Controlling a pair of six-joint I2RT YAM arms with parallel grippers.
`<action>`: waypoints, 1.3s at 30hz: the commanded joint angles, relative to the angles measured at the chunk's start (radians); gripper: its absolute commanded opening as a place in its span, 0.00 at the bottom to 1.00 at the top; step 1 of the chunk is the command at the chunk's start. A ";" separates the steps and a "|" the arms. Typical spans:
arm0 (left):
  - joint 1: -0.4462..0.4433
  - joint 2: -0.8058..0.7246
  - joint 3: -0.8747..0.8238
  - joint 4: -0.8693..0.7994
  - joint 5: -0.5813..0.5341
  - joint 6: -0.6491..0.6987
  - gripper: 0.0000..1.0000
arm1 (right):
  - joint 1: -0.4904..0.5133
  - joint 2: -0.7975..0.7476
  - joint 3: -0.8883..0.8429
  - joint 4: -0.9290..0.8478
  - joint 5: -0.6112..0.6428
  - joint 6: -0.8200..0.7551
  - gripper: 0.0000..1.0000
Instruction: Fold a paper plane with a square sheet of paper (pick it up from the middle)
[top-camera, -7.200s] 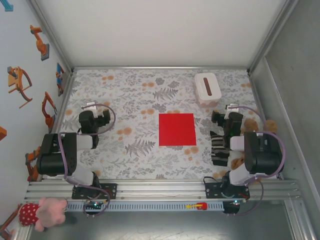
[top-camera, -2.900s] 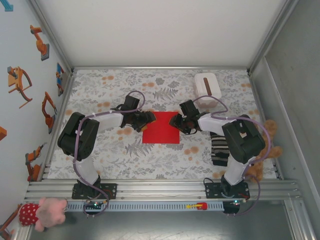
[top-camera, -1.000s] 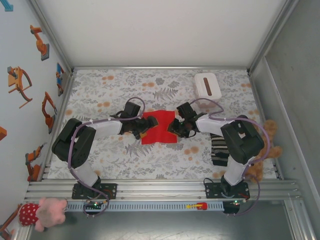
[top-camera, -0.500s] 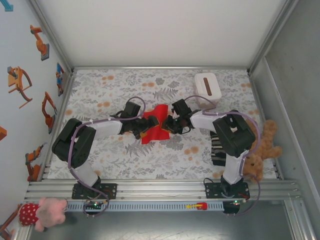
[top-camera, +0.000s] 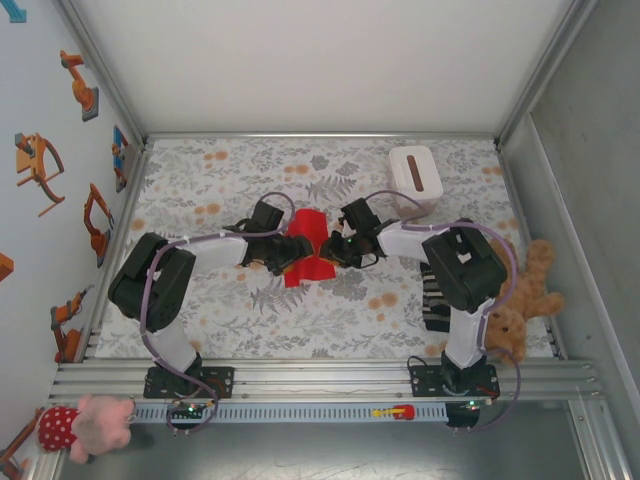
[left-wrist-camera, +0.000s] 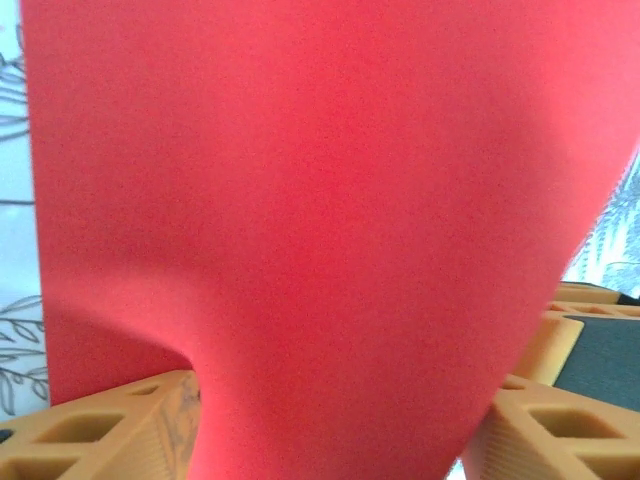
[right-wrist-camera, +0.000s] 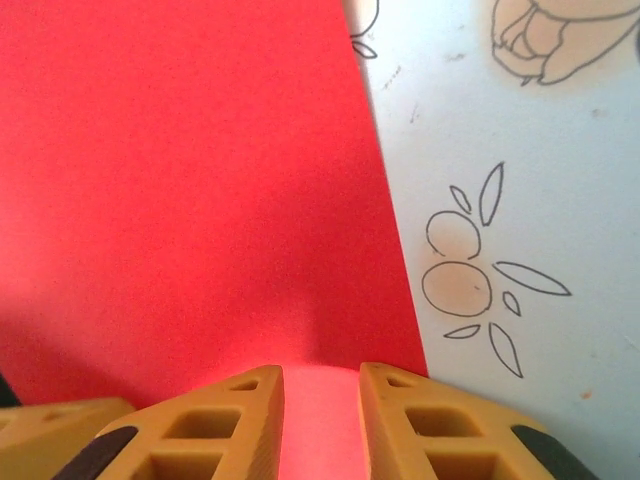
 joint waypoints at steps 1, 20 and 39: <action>-0.001 0.011 0.028 -0.052 -0.046 0.070 0.59 | 0.012 -0.038 -0.066 0.000 0.017 0.000 0.27; 0.009 -0.245 0.041 0.092 0.152 0.192 0.34 | -0.147 -0.436 -0.399 0.588 -0.069 0.122 0.58; 0.100 -0.266 0.121 0.310 0.420 -0.085 0.34 | -0.181 -0.444 -0.305 0.855 -0.286 0.305 0.71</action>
